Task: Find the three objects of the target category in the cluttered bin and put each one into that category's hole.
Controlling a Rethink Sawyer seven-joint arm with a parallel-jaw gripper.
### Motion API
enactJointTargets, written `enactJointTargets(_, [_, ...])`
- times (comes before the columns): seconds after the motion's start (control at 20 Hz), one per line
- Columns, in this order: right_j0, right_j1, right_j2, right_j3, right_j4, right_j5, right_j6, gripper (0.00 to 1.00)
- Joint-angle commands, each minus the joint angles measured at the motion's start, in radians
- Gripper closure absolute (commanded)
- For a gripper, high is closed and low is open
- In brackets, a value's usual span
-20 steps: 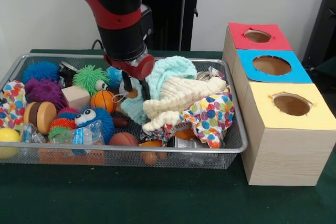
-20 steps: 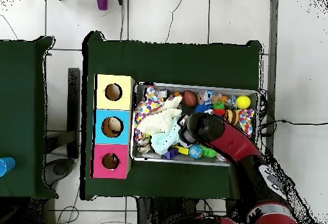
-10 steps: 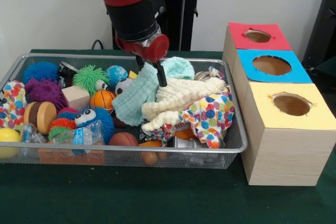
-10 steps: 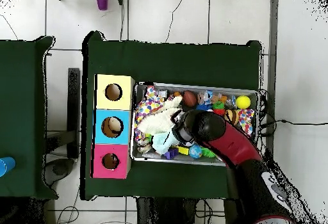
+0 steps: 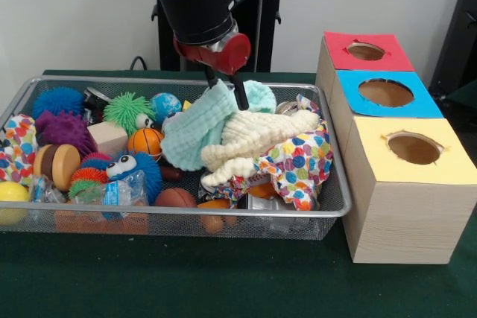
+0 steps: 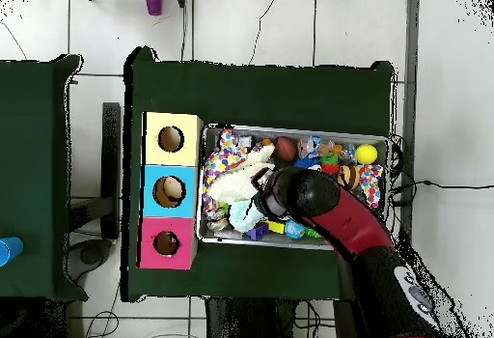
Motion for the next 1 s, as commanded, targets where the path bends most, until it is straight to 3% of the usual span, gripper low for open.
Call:
enactJointTargets(0.05, [0.001,0.07,0.102,0.047,0.04,-0.047,0.119,0.0])
enactJointTargets(0.35, [0.001,0.086,0.125,0.081,0.035,-0.131,0.121,0.0])
enactJointTargets(0.65, [0.022,0.116,0.117,0.067,-0.007,-0.189,0.119,0.0])
enactJointTargets(0.7, [0.027,0.116,0.113,0.073,-0.003,-0.196,0.128,1.0])
enactJointTargets(0.9, [0.027,0.12,0.113,0.066,0.009,-0.204,0.138,1.0])
enactJointTargets(1.0, [0.031,0.121,0.106,0.052,0.021,-0.162,0.142,1.0])
